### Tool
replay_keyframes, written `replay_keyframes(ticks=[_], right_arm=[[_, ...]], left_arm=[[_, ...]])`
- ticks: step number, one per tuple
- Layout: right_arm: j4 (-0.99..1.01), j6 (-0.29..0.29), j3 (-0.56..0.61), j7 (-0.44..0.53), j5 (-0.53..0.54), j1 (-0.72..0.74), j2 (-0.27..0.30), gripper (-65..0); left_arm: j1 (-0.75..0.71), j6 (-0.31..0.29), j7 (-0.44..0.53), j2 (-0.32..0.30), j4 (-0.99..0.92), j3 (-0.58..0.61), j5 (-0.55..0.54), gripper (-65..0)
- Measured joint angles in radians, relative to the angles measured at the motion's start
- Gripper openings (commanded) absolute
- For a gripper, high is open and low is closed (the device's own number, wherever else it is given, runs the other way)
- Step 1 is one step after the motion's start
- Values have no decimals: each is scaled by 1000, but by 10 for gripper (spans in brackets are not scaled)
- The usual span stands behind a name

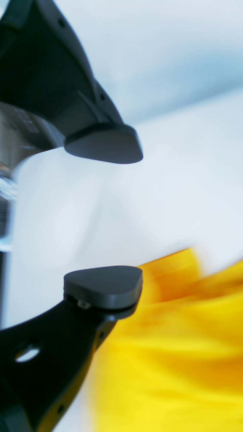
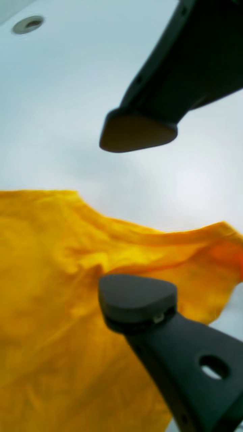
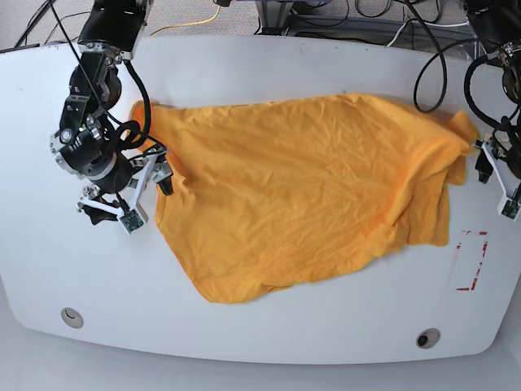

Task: Layout the t-shirt on the table in an organized manner, then fold the t-shirt properly
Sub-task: 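Release the shirt and move both grippers inward onto the fabric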

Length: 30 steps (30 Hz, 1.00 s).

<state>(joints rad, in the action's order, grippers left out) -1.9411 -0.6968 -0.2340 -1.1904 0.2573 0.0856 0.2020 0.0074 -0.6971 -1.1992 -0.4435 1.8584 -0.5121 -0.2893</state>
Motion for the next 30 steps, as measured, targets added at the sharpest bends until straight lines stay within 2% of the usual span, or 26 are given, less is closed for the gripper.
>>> replay_keyframes(ticks=[4,7,13,18,21,27,30], right_arm=[[95,-3,72,0,39,48,-10,-109],[161,-3,92,-3,21,80,-34,-109],[266,-2,110,4,27,114,-78,-111],[353,-2,109,61,19,116,-87,-120],[420,0,107,108,18,117,-87,-190],[580,0,107,214,10,123,-88,-449],[644,0,107,273,19,134,-87,-541]], left_arm=[[52,-3,13,62,0,-3,-1,-211],[69,-3,42,90,0,12,-9,-211],[73,-3,49,103,0,30,-3,-211],[73,-3,48,102,-4,32,4,-211],[70,-3,48,103,-4,35,3,-211],[60,-3,49,102,-4,35,0,-211],[44,-3,48,100,-4,34,2,-211]])
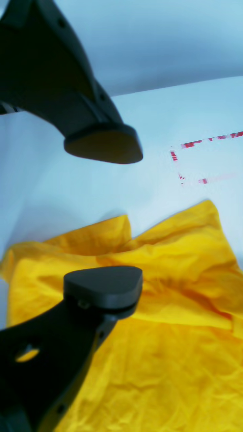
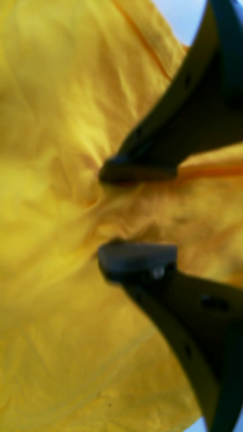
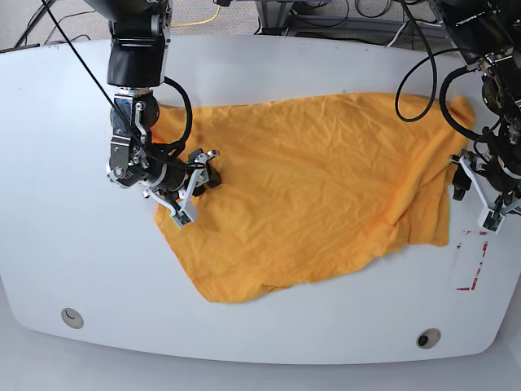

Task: Layout the t-shirt on the table in an organized manner, then fold the t-shirt properly

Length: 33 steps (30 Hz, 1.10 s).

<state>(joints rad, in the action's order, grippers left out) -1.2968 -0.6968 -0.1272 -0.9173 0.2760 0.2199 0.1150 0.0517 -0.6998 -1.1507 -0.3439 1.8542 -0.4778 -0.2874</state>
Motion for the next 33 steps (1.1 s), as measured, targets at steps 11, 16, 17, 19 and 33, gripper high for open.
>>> replay_keyframes(ticks=[11,16,17,19,33], right_arm=[[148,-6,-2,87,19,71,16,-542],[248,-15,1,134,29,127,49,-542],[265,-12,1,137,27,138,55,-542],[310,-10,1,161,24,164,72,-542],[378,-3,-3,175,17,211,117,-542]], left_arm=[[-64,-1,66,5,-2,6,2,-211],[-55,1,68,7,-16,22,2,-211],[-53,0,68,9,-24,26,2,-211],[-47,0,78,14,-55,34,-5,-211],[61,1,225,47,-319,153,60,-211]])
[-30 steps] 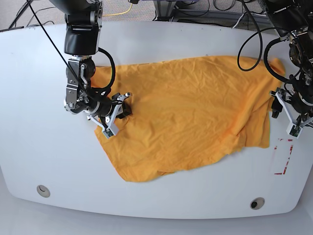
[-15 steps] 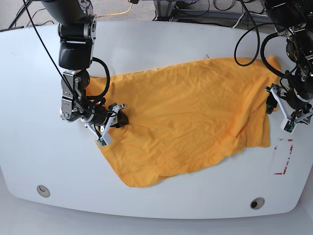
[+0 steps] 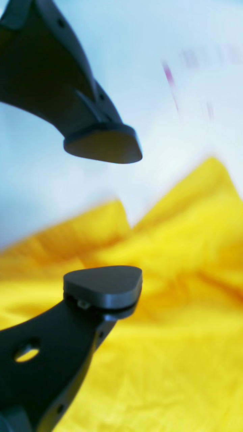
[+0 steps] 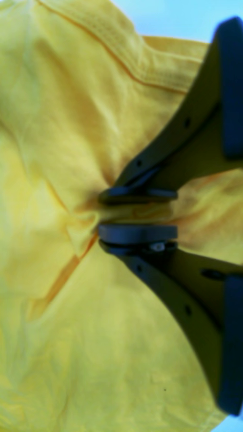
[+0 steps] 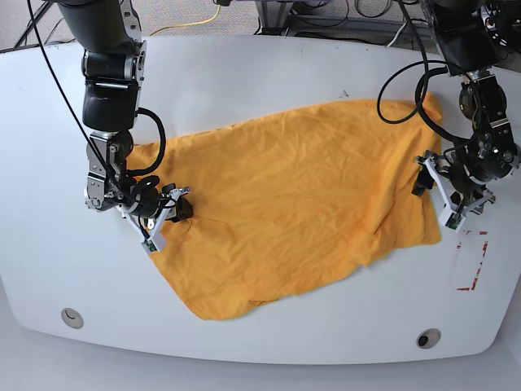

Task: Layout the t-shirt on the table in an organized manner, then fold the t-shirt properly

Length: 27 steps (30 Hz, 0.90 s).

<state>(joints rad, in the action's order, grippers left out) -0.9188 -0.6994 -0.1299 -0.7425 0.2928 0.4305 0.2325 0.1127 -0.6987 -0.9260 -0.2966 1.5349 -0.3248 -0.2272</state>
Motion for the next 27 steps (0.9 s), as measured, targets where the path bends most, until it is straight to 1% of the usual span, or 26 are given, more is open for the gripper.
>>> replay_keyframes(ticks=[2,4,5,6,7,9,11,12,15,18,22,25,27], right_arm=[[0,0,0,0,0,0,0,-542],[0,0,0,0,0,0,-1,-542],[0,0,0,0,0,0,-2,-542],[0,0,0,0,0,0,-3,-542],[0,0,0,0,0,0,-3,-542],[0,0,0,1,0,-1,-5,-542],[0,1,0,3,0,-2,-5,-542],[0,1,0,3,0,-2,-5,-542],[0,0,0,2,0,-2,-6,-542],[0,0,0,6,1,-2,-6,-542],[0,0,0,5,0,-2,-6,-542],[0,0,0,4,0,-3,-6,-542],[0,0,0,10,2,-8,-6,-542]], left_arm=[[21,-3,20,16,-44,18,18,-215],[33,-1,64,37,-72,18,34,-251],[36,3,84,44,-82,18,34,-279],[38,2,108,50,-93,18,39,-333],[42,1,127,57,-106,19,47,-374],[53,1,148,72,-132,19,69,-467],[72,2,146,95,-162,18,108,-521],[83,2,136,107,-177,18,125,-531],[98,2,140,132,-181,21,141,-512],[86,-1,137,134,-138,20,140,-465],[29,-5,106,120,-48,-18,139,-350],[-31,-1,102,100,11,-66,148,-286],[-59,0,92,86,29,-95,154,-279]])
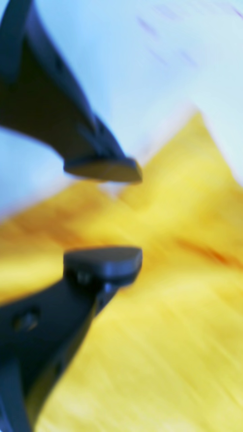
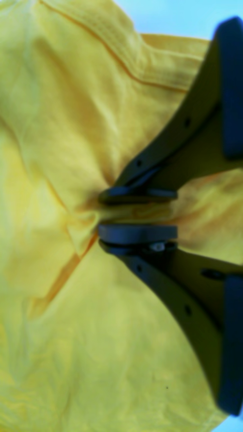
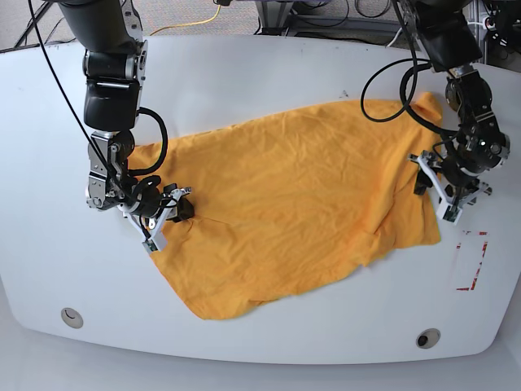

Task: Layout the t-shirt on the table in an organized manner, then fold the t-shirt properly

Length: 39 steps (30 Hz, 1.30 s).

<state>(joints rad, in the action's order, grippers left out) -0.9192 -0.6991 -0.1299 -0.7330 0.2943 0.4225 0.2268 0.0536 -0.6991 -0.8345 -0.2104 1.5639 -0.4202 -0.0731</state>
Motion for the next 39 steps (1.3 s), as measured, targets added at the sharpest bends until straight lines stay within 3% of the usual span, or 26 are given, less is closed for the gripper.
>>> replay_keyframes(ticks=[9,30,39], right_arm=[[-2,0,-1,6,2,-6,-13,-542],[-5,-1,-2,29,25,-28,-16,-542],[-5,-1,-2,31,27,-31,-17,-542]], left_arm=[[-28,2,13,-47,-33,-18,-2,-279],[-6,3,103,-79,-229,-13,-2,-278],[-12,6,120,-84,-206,-13,-2,-278]])
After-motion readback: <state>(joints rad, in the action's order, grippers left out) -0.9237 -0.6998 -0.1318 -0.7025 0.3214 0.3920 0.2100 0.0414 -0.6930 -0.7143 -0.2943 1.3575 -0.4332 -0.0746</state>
